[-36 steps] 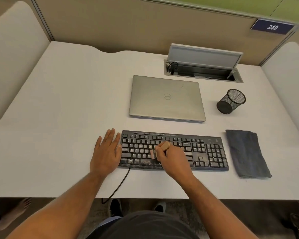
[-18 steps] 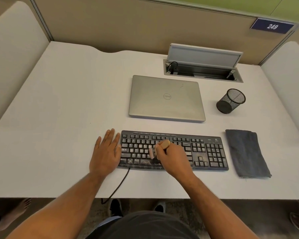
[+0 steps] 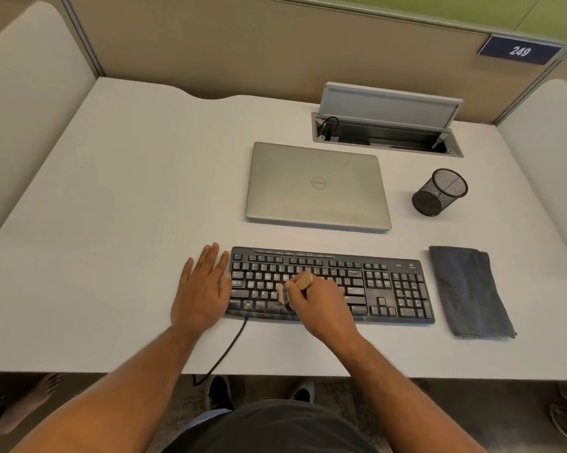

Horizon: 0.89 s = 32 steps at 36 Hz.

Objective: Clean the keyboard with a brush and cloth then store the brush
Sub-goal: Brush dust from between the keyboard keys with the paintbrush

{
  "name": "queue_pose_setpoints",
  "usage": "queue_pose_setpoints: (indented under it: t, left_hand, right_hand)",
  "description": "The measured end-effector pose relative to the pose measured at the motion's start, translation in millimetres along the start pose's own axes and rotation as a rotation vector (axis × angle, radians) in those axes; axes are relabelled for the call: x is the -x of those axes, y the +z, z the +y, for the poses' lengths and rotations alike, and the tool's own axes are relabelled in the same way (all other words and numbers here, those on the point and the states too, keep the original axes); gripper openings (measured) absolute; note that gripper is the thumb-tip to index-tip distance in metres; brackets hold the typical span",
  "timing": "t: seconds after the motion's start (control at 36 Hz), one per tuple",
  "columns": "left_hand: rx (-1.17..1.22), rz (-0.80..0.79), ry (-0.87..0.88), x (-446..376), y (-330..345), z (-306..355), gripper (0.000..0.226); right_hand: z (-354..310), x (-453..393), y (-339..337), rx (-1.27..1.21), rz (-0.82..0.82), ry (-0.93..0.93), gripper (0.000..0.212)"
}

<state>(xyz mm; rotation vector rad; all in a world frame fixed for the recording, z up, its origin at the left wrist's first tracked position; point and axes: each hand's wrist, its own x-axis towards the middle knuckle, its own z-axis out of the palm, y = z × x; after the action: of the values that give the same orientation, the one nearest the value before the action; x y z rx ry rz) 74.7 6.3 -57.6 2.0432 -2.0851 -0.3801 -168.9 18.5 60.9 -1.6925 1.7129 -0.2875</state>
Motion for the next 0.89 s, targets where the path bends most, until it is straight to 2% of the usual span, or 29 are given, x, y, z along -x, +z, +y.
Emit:
queue_pose_setpoints:
  t: [0.11, 0.22, 0.42, 0.5, 0.58, 0.67, 0.75, 0.89]
  left_hand:
    - [-0.001, 0.005, 0.003, -0.1, 1.5, -0.9, 0.065]
    - [-0.003, 0.008, 0.007, 0.3, 1.9, -1.2, 0.065]
    - [0.006, 0.010, 0.003, -0.5, 3.6, -2.2, 0.064]
    - [-0.002, 0.005, 0.005, -0.6, 3.6, -2.2, 0.064]
    - [0.000, 0.009, 0.001, -0.5, 3.0, -1.7, 0.064]
    - [0.002, 0.011, 0.003, -0.5, 3.6, -2.4, 0.063]
    - [0.006, 0.013, 0.007, -0.6, 4.0, -2.7, 0.063]
    - [0.007, 0.017, 0.007, -0.5, 2.9, -1.5, 0.064]
  right_hand:
    - [-1.8, -3.8, -7.0, -0.015, 0.005, 0.013, 0.040]
    - [-5.4, -1.7, -7.0, -0.039, 0.036, -0.010, 0.026]
    - [-5.6, -2.4, -4.7, 0.036, -0.041, -0.011, 0.038]
    - [-8.4, 1.5, -5.1, -0.037, 0.010, -0.022, 0.032]
    - [-7.9, 4.0, -1.4, 0.006, 0.007, -0.030, 0.027]
    - [-8.6, 1.5, -0.3, 0.075, -0.033, -0.038, 0.031]
    - [-9.6, -2.6, -3.9, 0.036, -0.025, -0.019, 0.036]
    - [-6.1, 1.6, -2.1, -0.027, 0.009, -0.028, 0.027]
